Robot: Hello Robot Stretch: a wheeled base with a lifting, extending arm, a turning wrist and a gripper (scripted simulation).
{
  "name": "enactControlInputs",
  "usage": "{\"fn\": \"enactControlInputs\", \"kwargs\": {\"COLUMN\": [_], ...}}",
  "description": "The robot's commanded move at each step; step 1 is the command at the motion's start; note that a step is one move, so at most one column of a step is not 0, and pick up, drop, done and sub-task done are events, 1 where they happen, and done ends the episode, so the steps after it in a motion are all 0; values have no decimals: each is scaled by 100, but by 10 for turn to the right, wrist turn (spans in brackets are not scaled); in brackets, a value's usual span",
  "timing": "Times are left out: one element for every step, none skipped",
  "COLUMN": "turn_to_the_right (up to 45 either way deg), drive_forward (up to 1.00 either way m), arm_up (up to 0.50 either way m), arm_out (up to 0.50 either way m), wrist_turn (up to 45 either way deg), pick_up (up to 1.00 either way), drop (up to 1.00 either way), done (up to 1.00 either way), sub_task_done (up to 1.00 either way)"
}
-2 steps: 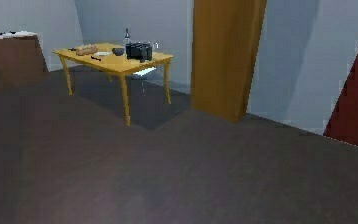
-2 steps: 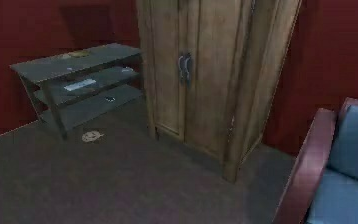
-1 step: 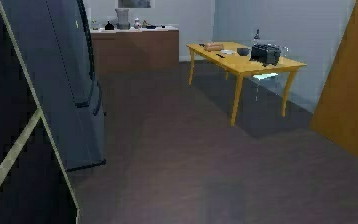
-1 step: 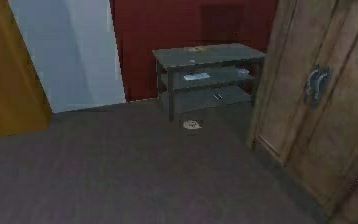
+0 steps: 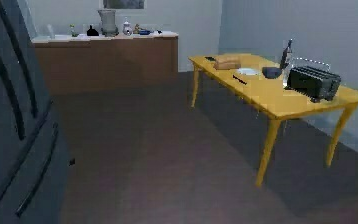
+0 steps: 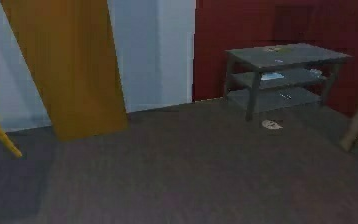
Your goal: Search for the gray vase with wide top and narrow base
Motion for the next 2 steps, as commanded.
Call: {"fn": "enactControlInputs", "kwargs": {"turn_to_the_right": [0,-180], "drive_forward": [60,0], "arm_up": [0,0], "arm_out": [0,0], "wrist_turn": [0,0], "pick_up": [0,0], "drop": [0,0], "done": [0,0], "sub_task_done": [0,0]}}
